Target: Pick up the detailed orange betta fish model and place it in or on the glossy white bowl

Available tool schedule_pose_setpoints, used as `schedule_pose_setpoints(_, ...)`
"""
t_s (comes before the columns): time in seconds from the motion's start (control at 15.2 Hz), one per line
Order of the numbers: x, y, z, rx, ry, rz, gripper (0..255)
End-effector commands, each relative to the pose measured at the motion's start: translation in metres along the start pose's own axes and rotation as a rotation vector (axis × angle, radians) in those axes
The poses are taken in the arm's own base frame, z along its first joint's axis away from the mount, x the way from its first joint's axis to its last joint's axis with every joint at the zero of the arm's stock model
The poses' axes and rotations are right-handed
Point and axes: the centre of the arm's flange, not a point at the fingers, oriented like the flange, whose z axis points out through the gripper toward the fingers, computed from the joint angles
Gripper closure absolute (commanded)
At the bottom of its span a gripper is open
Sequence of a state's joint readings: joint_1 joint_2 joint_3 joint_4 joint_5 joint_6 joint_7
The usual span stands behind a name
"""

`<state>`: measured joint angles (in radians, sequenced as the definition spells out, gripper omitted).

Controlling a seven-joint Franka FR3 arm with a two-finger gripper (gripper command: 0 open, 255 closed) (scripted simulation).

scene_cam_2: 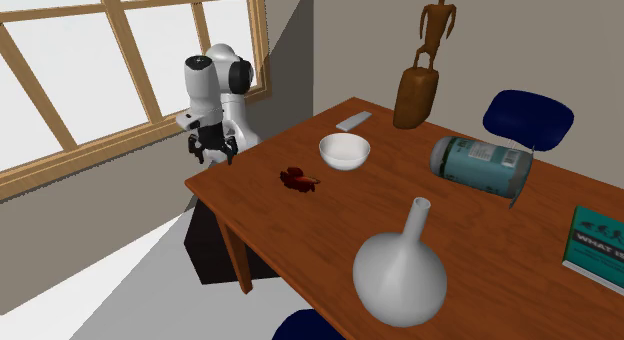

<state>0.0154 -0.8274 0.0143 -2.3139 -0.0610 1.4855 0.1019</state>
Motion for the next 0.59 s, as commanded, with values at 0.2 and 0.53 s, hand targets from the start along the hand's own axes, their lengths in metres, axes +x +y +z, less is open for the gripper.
schedule_pose_setpoints(0.2,0.028,-0.023,-0.007,0.009,0.014,-0.153,0)
schedule_pose_setpoints(0.53,0.067,-0.069,-0.020,0.024,0.037,-0.407,0)
